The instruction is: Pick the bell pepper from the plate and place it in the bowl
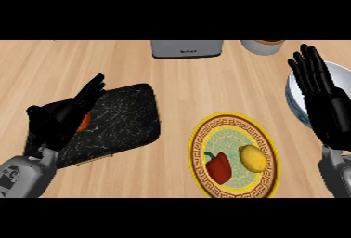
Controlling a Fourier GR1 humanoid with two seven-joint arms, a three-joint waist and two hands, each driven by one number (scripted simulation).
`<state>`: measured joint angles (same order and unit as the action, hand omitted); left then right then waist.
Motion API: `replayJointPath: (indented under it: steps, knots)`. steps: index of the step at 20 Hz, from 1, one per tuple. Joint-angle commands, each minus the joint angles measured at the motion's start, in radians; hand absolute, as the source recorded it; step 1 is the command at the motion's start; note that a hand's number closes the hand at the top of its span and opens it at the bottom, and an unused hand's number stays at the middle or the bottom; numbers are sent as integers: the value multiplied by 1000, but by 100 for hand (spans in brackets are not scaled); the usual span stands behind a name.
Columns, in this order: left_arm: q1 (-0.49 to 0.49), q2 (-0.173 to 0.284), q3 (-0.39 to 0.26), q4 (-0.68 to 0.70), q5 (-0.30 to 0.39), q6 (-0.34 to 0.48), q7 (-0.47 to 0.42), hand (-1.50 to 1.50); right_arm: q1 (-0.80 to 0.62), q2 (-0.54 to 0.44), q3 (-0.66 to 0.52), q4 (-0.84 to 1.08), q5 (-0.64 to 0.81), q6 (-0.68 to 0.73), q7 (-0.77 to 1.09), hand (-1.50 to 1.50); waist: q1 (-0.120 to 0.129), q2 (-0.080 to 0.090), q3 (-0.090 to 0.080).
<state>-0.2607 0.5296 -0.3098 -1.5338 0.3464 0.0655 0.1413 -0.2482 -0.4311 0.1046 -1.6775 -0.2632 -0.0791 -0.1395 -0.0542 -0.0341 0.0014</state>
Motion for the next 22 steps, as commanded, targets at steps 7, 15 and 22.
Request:
replayJointPath:
  steps: [7, 15, 22]
  knots:
    - [-36, 14, 91, -7, -121, 189, -27, 0, -79, -163, 63, 148, 104, 283, -109, 150, 125, 46, 0]
    - [-34, -27, 91, 17, -196, 278, -36, 0, -126, -122, 58, 508, -93, 835, -522, -150, 103, 54, 4]
    - [10, -39, 88, 3, -210, 285, -39, 0, -221, -274, 158, 489, 180, 840, -629, -150, 90, 43, 1]
